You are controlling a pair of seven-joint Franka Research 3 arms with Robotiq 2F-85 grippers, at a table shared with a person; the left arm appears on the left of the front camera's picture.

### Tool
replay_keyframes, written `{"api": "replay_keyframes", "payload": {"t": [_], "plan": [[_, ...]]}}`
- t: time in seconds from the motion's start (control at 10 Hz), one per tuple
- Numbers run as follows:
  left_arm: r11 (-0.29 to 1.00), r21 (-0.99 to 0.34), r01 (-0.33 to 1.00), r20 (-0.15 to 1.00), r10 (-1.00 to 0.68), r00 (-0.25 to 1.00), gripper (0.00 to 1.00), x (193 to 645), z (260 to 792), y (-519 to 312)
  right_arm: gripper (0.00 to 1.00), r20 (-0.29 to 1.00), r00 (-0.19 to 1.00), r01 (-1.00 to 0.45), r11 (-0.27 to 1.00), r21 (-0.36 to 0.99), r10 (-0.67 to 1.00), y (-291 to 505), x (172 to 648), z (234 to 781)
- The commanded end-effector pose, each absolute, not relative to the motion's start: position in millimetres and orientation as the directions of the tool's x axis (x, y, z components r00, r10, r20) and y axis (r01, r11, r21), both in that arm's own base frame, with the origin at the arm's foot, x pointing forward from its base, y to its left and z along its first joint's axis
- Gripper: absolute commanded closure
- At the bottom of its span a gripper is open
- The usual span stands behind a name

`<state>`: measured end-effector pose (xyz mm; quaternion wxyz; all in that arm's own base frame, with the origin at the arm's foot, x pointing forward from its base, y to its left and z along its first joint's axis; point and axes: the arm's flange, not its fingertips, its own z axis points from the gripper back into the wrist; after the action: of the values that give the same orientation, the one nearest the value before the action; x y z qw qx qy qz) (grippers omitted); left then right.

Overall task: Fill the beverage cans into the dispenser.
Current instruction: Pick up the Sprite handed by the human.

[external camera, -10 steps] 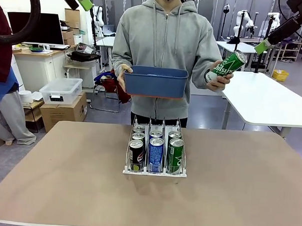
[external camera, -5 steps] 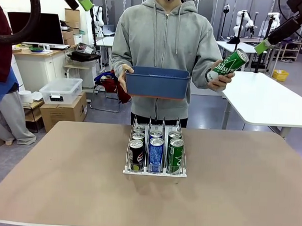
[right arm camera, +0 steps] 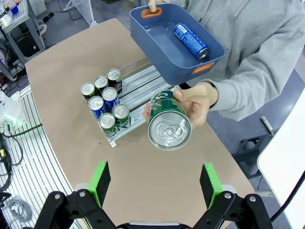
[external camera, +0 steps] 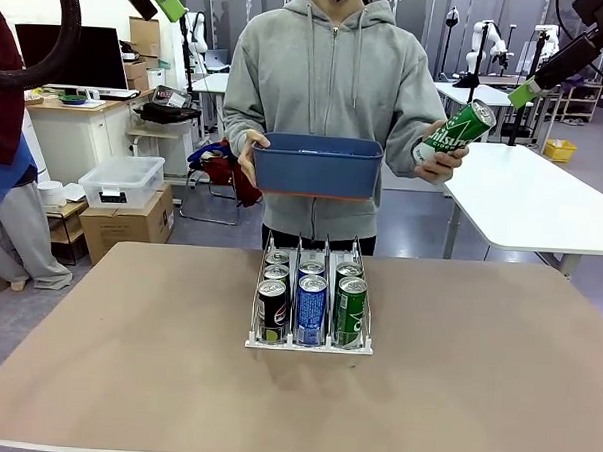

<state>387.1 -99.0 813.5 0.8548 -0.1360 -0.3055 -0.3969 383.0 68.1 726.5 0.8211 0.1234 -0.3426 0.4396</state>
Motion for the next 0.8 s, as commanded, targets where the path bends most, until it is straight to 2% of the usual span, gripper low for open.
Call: {"api": "replay_keyframes", "payload": {"t": [0.0,0.7], "plan": [[0.64,-0.006,0.768,0.636,-0.59,0.497,0.0,385.5,812.0,-95.4,0.0,0.676,0.374,-0.812,0.577,-0.092,0.635,67.0,382.5,726.1],[0.64,-0.006,0.768,0.636,-0.59,0.497,0.0,385.5,812.0,-95.4,0.0,0.684,0.361,-0.817,0.568,-0.095,0.634,67.3,389.2,722.7]]}}
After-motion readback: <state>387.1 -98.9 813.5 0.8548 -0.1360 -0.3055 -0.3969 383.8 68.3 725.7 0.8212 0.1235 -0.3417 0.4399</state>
